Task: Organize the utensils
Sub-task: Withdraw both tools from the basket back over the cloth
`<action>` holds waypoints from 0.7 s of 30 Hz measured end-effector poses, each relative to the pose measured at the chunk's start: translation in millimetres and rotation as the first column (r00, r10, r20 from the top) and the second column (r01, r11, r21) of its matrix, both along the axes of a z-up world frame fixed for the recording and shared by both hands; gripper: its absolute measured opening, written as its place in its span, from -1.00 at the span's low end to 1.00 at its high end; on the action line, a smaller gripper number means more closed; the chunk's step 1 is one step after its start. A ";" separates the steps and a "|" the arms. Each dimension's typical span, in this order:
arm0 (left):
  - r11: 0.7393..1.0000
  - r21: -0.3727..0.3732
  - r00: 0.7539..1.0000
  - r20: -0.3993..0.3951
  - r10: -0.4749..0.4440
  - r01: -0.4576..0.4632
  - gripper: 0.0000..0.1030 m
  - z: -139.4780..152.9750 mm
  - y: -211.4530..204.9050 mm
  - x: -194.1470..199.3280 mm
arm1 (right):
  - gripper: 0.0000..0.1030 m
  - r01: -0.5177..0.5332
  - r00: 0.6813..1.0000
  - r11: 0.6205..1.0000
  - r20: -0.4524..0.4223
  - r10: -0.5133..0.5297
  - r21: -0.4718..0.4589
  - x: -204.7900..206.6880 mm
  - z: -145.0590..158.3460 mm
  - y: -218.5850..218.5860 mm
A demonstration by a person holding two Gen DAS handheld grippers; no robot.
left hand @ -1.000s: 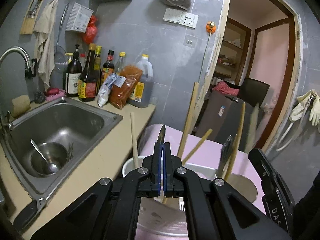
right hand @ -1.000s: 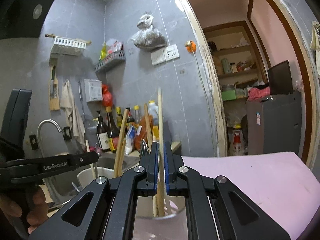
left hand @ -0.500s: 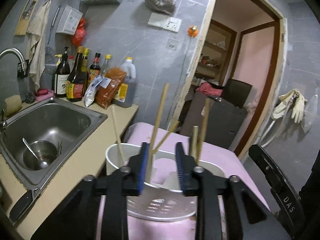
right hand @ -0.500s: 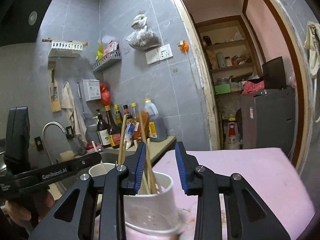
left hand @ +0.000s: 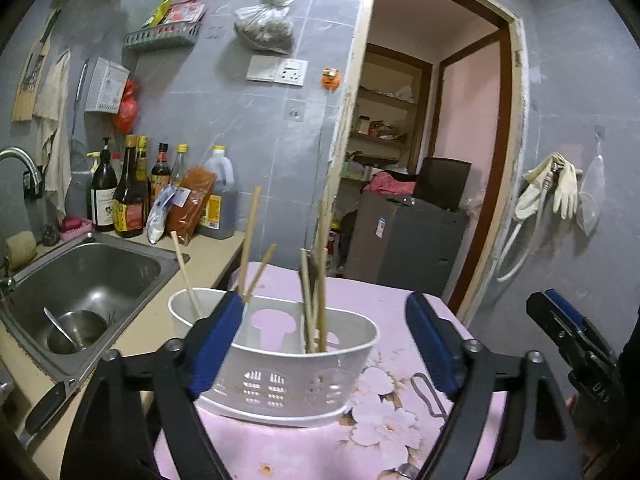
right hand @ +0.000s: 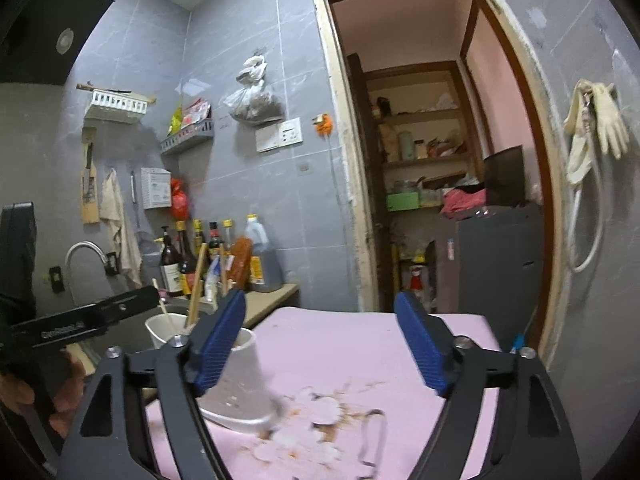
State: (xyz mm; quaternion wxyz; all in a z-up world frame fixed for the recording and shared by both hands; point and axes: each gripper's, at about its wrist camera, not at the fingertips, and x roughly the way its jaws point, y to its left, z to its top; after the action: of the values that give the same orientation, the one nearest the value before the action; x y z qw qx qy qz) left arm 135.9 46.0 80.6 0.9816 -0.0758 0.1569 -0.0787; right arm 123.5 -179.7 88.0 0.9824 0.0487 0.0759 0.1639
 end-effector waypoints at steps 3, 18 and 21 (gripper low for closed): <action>1.000 0.014 1.000 -0.007 -0.013 0.013 0.70 -4.2 -8.8 -4.4 | 0.75 0.015 1.000 1.000 0.004 -0.015 -0.020 -8.3 -0.3 -11.0; 0.995 -0.020 0.968 -0.230 -0.100 0.098 0.86 -52.9 -38.5 -13.7 | 1.00 0.047 0.998 0.992 -0.046 -0.053 -0.115 -28.5 -19.0 -43.8; 0.994 -0.022 0.952 -0.285 -0.110 0.108 0.86 -64.7 -43.2 -14.5 | 1.00 0.044 0.995 0.991 -0.086 -0.055 -0.128 -29.0 -25.3 -50.1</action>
State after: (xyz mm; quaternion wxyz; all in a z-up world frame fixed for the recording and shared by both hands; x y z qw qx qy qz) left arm 121.4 2.8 15.9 0.9425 -0.0805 0.3007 -0.1213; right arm 94.5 -229.8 62.7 0.9829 -0.0042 0.1284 0.1321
